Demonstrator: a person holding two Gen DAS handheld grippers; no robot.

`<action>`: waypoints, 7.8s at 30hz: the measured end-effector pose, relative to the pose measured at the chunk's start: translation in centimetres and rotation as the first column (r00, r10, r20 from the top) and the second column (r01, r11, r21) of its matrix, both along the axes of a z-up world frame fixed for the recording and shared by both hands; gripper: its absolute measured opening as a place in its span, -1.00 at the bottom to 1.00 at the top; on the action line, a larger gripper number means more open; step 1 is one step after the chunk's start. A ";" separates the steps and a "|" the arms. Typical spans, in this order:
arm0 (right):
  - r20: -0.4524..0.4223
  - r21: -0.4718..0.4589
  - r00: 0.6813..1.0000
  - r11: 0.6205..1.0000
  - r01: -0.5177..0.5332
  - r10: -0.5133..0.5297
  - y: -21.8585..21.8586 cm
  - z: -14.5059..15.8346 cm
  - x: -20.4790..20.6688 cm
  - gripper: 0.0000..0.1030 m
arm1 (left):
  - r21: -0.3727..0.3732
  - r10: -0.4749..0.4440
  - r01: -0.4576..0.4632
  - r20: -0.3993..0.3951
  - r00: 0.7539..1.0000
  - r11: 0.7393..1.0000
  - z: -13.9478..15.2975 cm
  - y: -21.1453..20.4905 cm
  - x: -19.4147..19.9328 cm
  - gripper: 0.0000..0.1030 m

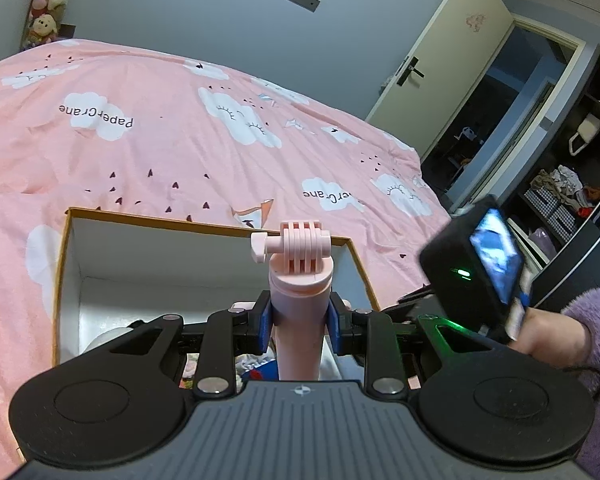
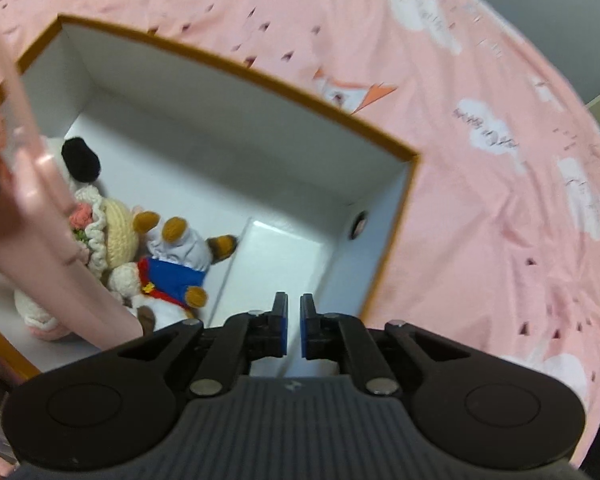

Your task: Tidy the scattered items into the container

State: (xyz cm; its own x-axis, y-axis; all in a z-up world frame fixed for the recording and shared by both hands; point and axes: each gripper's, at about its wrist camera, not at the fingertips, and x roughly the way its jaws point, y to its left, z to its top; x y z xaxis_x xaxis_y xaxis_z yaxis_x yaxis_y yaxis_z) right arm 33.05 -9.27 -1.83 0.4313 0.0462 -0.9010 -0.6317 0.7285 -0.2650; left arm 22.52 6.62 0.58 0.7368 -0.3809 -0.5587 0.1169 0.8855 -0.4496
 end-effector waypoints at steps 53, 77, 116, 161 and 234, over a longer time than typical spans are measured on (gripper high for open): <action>0.127 0.492 0.912 0.823 0.284 -0.391 -9.4 -0.9 -1.1 -0.61 | -0.098 -0.074 0.041 -0.362 0.929 0.994 -10.5 -7.1 11.9 -0.35; 0.108 0.464 0.928 0.844 0.270 -0.356 -8.3 -1.0 -2.4 -0.60 | -0.010 -0.087 0.088 -0.323 0.942 0.996 -9.3 -8.8 9.6 -0.39; 0.175 0.415 0.939 0.887 0.202 -0.295 -5.8 1.0 -15.4 0.26 | 0.299 0.030 0.018 -0.157 0.987 0.954 -1.9 -5.8 -7.9 0.14; -0.206 0.352 0.933 0.868 0.351 -0.294 -5.3 -10.8 -14.8 0.67 | 0.240 0.263 -0.169 -0.444 0.857 0.956 -12.3 2.4 -11.0 0.39; -0.319 0.470 0.927 0.816 0.336 -0.198 -5.3 -8.6 -15.7 -0.36 | 0.010 0.067 -0.068 -0.360 0.930 0.998 -11.6 -0.3 -9.1 -0.58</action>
State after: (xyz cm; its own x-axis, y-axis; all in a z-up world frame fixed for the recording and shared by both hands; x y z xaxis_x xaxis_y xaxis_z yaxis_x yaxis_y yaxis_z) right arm 17.39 -14.59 -10.46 0.2642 0.4418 -0.8573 -0.3849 0.8633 0.3263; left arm 13.44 6.28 -11.03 0.5102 -0.3391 -0.7904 -0.1134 0.8845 -0.4526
